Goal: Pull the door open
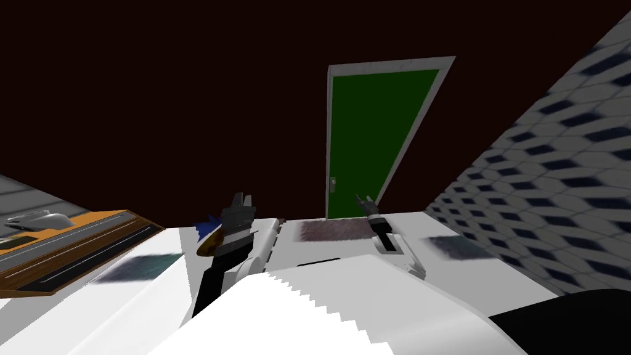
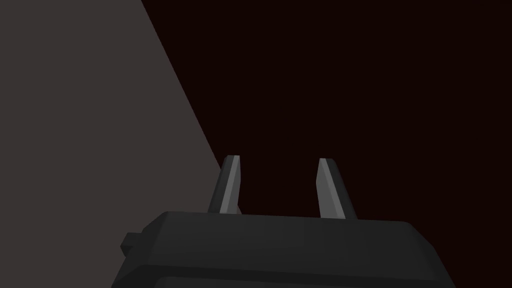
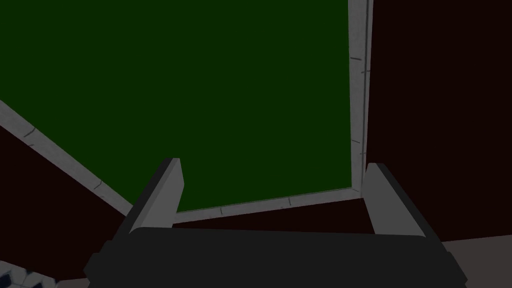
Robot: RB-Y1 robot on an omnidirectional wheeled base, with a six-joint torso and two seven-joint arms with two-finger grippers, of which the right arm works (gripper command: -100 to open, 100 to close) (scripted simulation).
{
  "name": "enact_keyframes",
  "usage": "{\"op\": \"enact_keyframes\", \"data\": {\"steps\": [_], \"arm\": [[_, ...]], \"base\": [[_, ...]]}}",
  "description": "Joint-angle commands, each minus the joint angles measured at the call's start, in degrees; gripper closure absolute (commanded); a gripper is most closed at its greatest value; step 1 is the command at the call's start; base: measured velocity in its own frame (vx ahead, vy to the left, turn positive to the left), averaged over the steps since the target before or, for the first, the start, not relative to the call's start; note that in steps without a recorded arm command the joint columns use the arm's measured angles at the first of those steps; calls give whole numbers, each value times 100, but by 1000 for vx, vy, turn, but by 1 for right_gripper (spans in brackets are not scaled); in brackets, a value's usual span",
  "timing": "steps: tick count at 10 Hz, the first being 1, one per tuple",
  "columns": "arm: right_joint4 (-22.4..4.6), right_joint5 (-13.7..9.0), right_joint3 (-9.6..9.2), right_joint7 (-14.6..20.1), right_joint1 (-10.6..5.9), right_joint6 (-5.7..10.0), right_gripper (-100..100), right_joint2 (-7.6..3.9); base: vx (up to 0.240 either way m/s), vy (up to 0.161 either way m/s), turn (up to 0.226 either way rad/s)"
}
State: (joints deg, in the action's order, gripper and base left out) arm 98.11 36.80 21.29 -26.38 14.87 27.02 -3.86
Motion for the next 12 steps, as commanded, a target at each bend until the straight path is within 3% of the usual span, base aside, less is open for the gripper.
{"op": "enact_keyframes", "data": {"steps": [1,6,12], "arm": [[-230,253,168,-122,-78,27,-100,37],[-717,800,501,-380,-277,53,-100,151],[-1341,1501,926,-711,-531,85,-100,386]], "base": [[154,58,136],[152,25,98],[148,4,97]]}}
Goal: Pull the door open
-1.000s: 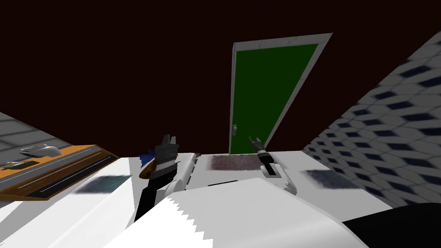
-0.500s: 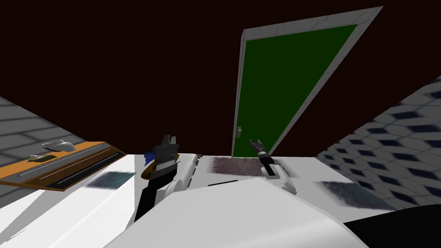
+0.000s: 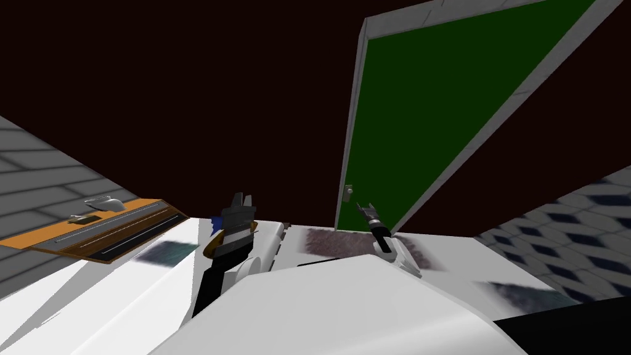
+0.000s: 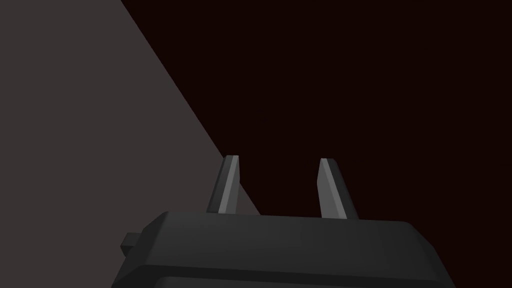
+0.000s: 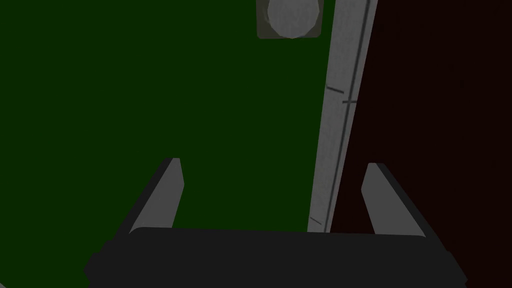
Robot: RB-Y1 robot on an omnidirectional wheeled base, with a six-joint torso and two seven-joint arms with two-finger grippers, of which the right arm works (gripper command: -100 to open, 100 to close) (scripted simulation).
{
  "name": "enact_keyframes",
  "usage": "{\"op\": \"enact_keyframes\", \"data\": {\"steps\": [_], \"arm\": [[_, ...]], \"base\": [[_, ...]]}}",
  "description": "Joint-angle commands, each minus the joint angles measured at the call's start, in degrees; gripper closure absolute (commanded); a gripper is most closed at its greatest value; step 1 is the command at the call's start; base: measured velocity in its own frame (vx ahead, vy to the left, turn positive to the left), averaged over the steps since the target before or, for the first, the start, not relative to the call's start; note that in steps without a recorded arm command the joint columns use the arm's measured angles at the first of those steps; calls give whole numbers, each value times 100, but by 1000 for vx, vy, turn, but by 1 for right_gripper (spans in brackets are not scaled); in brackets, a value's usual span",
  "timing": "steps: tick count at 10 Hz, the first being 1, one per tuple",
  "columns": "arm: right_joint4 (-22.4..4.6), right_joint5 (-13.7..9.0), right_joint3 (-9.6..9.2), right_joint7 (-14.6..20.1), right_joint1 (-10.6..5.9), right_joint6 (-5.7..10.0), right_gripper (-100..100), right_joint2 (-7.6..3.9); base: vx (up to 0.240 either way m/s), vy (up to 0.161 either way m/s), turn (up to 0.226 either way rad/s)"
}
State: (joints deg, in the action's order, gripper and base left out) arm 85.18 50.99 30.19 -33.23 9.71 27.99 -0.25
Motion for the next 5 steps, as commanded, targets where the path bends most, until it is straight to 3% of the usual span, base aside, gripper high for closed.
{"op": "enact_keyframes", "data": {"steps": [1,3,4,5], "arm": [[-129,174,93,-70,-49,-8,-100,67],[-303,370,212,-163,-120,1,-100,168],[-227,296,175,-127,-68,12,-100,144],[-268,300,202,-173,-91,25,-100,-6]], "base": [[146,-13,80],[139,-4,77],[66,-5,20],[120,-34,6]]}}
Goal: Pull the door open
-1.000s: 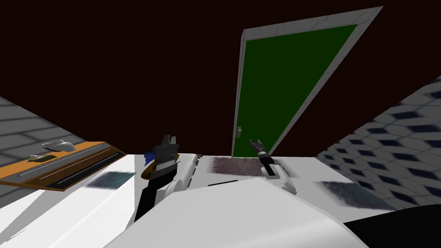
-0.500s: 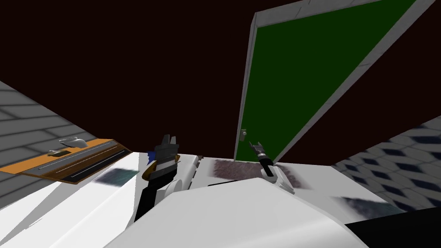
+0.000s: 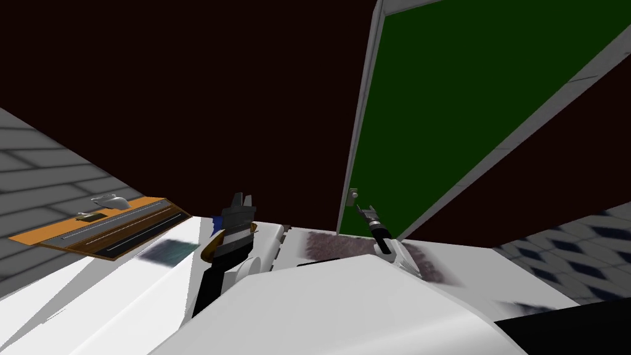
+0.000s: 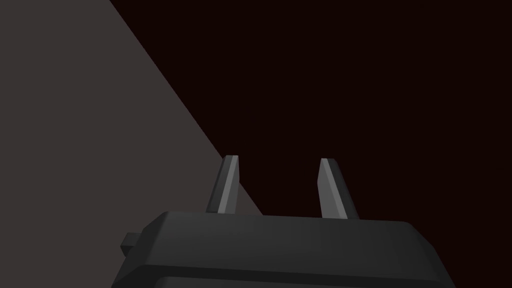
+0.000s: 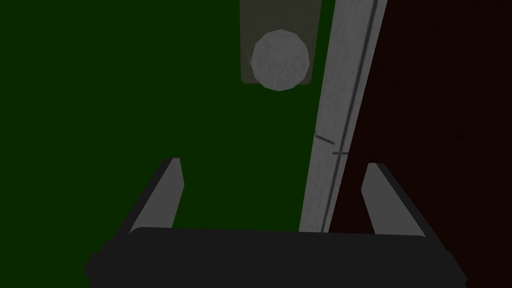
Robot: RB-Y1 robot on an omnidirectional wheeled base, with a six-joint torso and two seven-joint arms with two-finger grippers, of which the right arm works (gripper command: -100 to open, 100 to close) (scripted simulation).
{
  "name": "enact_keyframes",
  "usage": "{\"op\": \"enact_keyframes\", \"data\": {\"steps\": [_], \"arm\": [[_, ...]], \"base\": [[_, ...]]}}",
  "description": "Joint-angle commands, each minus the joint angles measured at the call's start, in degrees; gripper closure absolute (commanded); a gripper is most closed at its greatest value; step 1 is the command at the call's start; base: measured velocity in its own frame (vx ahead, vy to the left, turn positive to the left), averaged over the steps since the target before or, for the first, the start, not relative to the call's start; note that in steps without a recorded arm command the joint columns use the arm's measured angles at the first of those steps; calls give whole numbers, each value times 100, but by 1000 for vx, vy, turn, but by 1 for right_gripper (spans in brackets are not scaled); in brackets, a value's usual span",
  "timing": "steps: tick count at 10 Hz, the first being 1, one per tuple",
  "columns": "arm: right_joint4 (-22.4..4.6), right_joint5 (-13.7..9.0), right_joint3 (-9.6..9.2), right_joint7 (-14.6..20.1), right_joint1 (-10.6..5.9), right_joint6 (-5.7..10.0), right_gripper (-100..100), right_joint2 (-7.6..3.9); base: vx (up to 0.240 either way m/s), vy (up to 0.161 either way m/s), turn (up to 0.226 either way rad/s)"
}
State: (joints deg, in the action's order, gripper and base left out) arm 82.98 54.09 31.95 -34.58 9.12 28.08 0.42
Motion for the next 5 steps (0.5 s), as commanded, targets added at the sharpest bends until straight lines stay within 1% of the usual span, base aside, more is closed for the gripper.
{"op": "enact_keyframes", "data": {"steps": [1,3,4,5], "arm": [[-65,-13,37,-56,-43,20,-100,-124],[-104,-21,62,-100,-68,27,-100,-169],[-124,-25,75,-123,-82,32,-100,-156],[-144,-29,87,-145,-94,36,-100,-120]], "base": [[184,-43,22],[191,-49,19],[206,-31,16],[214,-52,12]]}}
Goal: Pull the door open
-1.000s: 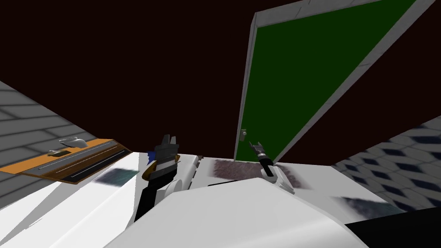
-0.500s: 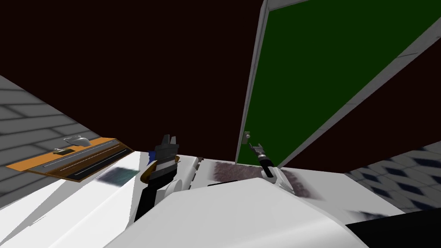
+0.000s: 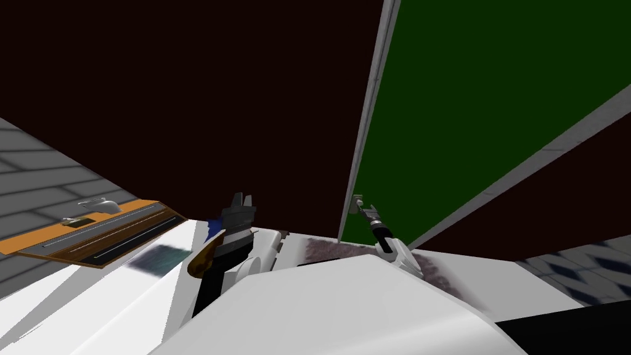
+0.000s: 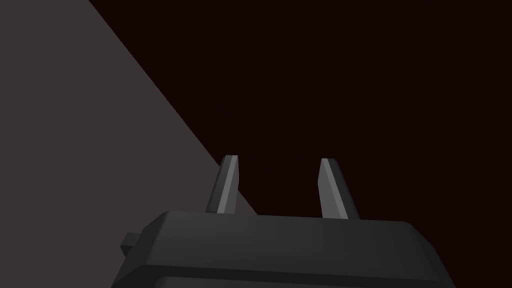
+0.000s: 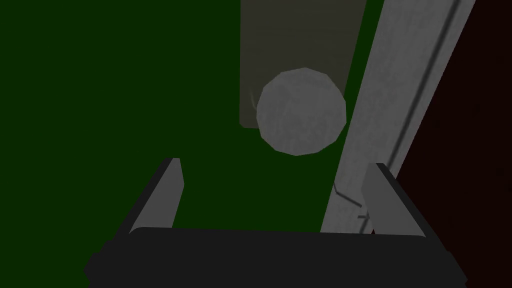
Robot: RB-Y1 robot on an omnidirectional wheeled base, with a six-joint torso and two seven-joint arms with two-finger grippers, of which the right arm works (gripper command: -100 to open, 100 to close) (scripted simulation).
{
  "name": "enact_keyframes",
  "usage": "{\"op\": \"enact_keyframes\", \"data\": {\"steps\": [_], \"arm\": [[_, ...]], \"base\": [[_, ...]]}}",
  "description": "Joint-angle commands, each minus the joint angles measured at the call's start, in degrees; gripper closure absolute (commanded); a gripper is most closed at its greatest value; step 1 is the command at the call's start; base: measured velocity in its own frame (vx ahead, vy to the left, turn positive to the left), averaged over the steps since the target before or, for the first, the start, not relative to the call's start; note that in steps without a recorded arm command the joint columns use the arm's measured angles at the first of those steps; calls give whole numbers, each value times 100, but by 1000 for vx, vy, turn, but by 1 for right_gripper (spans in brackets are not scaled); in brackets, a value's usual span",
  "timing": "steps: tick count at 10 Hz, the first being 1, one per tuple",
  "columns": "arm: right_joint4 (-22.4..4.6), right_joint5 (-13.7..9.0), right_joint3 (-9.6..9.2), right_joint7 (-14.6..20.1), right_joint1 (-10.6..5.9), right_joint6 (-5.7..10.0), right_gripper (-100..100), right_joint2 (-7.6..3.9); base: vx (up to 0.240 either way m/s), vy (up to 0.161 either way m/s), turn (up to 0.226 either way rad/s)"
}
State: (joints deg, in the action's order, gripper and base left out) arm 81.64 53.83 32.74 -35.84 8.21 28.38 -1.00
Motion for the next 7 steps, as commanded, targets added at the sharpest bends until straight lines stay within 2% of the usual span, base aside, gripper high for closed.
{"op": "enact_keyframes", "data": {"steps": [1,3,4,5,7], "arm": [[-27,-7,20,-40,-16,9,-100,81],[-64,-14,44,-82,-40,16,-100,287],[-56,-12,37,-74,-39,12,-100,237],[-56,-12,37,-74,-39,12,100,237],[-56,-12,37,-74,-39,12,100,237]], "base": [[173,-45,21],[174,-44,13],[59,-25,9],[-5,5,-1],[-22,13,2]]}}
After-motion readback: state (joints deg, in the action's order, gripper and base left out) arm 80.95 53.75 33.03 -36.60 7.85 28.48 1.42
